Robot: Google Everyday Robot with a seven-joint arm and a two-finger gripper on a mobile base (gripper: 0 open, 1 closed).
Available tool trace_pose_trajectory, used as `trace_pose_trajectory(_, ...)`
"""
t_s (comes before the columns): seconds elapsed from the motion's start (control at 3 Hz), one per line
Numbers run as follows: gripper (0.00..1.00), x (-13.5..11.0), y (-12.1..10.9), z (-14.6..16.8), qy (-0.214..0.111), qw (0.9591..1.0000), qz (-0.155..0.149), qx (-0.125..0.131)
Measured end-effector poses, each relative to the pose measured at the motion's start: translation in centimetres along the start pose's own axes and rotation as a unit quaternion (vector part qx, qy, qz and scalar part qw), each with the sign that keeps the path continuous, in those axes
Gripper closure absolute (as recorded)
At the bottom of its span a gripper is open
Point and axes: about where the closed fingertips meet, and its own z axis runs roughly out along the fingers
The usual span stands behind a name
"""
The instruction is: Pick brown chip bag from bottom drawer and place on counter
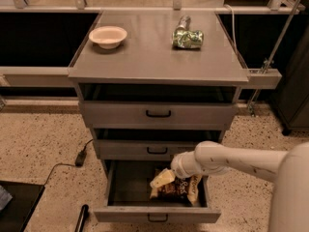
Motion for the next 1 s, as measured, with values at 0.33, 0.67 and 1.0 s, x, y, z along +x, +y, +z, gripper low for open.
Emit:
trace_pose_trajectory(0.33,0.00,0.9,0.6,1.6,0.006,0.9999,0.005,-0.012)
trace_pose_trajectory(0.67,0.00,1.9,0.1,2.7,0.017,0.9996,0.020,-0.009)
trace_pose_trajectory(1.0,0.00,6.3,-1.2,5.9,0.043,0.9961,0.076,0.017)
